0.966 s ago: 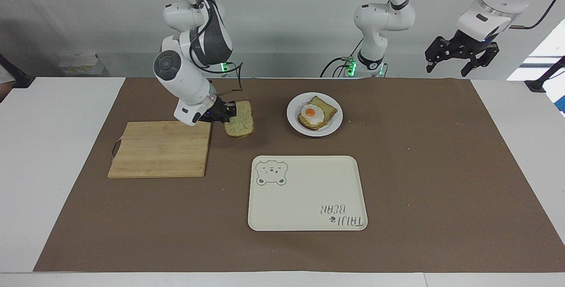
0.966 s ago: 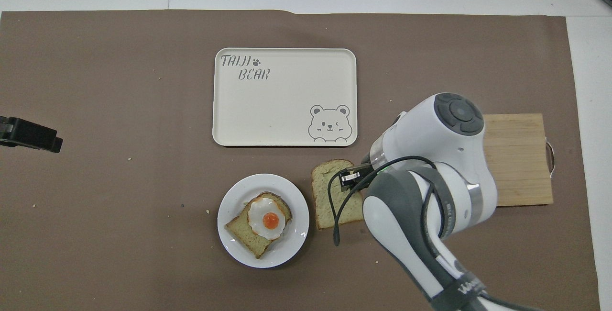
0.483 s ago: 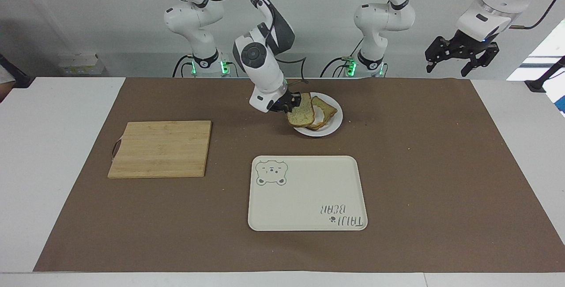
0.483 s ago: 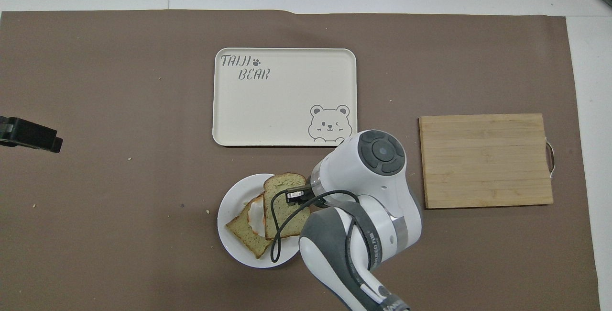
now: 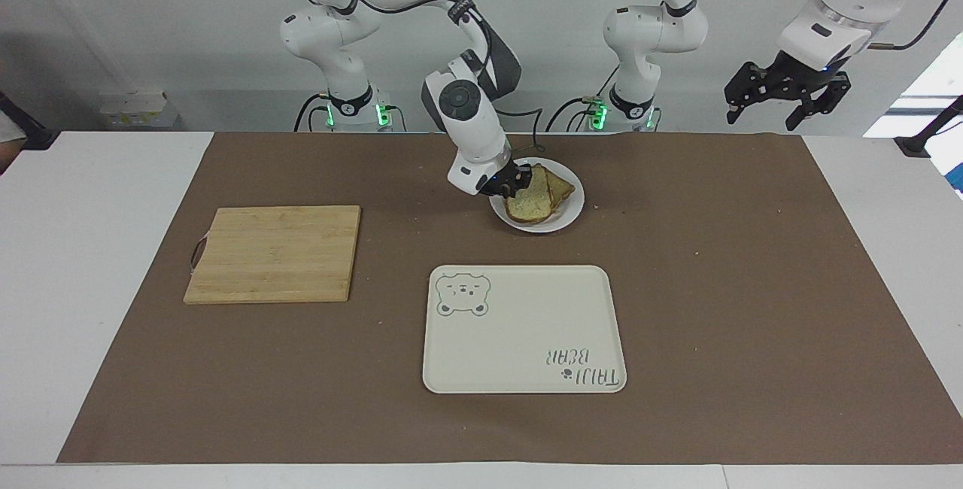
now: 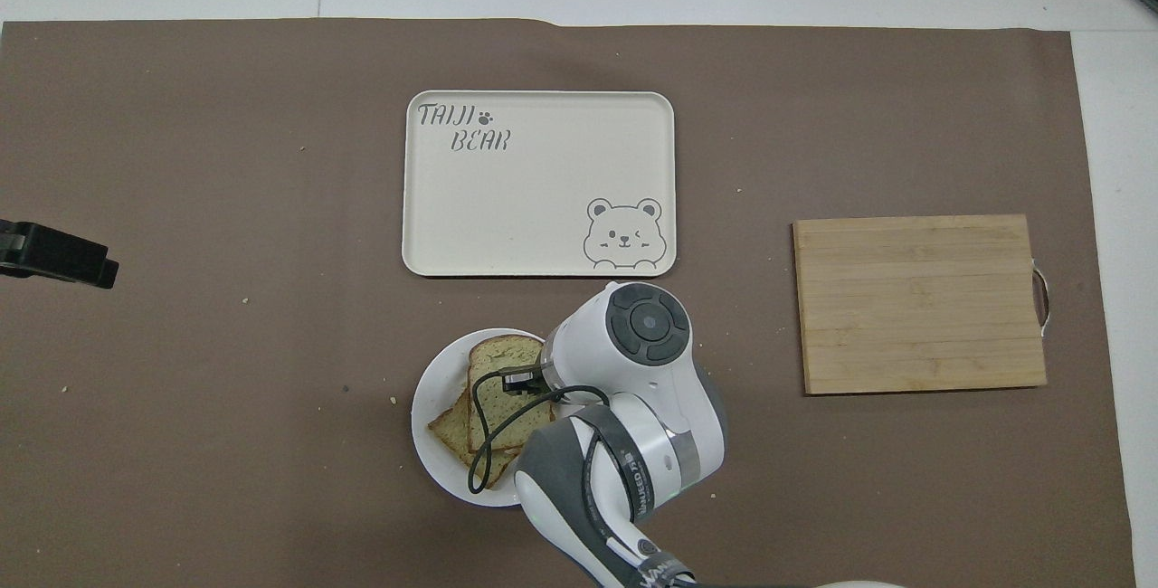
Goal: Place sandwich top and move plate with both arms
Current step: 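Release the toast and raise the right gripper while the left gripper reaches in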
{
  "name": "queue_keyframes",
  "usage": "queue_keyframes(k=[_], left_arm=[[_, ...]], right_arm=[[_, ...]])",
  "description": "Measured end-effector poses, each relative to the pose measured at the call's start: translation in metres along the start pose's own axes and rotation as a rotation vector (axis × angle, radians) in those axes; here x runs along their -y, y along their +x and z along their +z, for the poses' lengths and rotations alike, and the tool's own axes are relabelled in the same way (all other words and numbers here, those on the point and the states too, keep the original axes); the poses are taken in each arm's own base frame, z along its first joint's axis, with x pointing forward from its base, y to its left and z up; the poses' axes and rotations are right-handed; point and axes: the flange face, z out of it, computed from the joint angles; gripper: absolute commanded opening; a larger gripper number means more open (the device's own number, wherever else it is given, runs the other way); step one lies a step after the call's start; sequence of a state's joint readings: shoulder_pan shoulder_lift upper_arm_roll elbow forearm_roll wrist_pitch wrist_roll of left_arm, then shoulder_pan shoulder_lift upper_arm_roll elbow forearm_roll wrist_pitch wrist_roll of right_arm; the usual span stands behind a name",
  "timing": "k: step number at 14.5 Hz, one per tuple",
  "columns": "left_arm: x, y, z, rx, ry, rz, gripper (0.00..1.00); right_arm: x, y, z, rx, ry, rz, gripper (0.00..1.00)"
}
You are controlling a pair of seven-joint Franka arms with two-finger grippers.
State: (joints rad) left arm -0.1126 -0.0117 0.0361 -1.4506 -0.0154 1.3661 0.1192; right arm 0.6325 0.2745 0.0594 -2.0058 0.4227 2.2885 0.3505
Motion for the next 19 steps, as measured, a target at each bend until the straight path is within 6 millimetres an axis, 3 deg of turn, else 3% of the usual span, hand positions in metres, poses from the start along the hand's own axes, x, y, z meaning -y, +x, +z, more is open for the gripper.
queue_keyframes(k=[1, 2, 3, 4, 7, 11, 15, 19], left_arm=[[0.000, 0.000, 0.000, 0.000, 0.000, 0.000, 1.00], [0.000, 0.000, 0.000, 0.000, 0.000, 0.000, 1.00], [0.000, 0.000, 0.000, 0.000, 0.000, 0.000, 1.00], [0.000, 0.000, 0.000, 0.000, 0.000, 0.000, 1.00], [0.000, 0.000, 0.000, 0.000, 0.000, 0.000, 1.00], [0.000, 0.000, 0.000, 0.000, 0.000, 0.000, 1.00], [0.000, 0.000, 0.000, 0.000, 0.000, 0.000, 1.00], [0.000, 0.002, -0.001, -0.015, 0.002, 0.000, 1.00]], right_arm=[[0.000, 0.000, 0.000, -0.001, 0.001, 0.001, 0.00], [0.000, 0.001, -0.001, -0.001, 0.002, 0.002, 0.07], [0.000, 0.001, -0.001, -0.001, 0.003, 0.004, 0.81], [-0.001, 0.001, -0.001, -0.001, 0.003, 0.009, 1.00], [-0.004, 0.006, -0.006, -0.014, 0.000, 0.013, 1.00], [-0.019, 0.029, -0.027, -0.089, -0.058, -0.026, 1.00], [-0.060, 0.069, -0.071, -0.180, -0.075, 0.017, 1.00], [-0.096, 0.096, -0.106, -0.258, -0.138, 0.020, 1.00]])
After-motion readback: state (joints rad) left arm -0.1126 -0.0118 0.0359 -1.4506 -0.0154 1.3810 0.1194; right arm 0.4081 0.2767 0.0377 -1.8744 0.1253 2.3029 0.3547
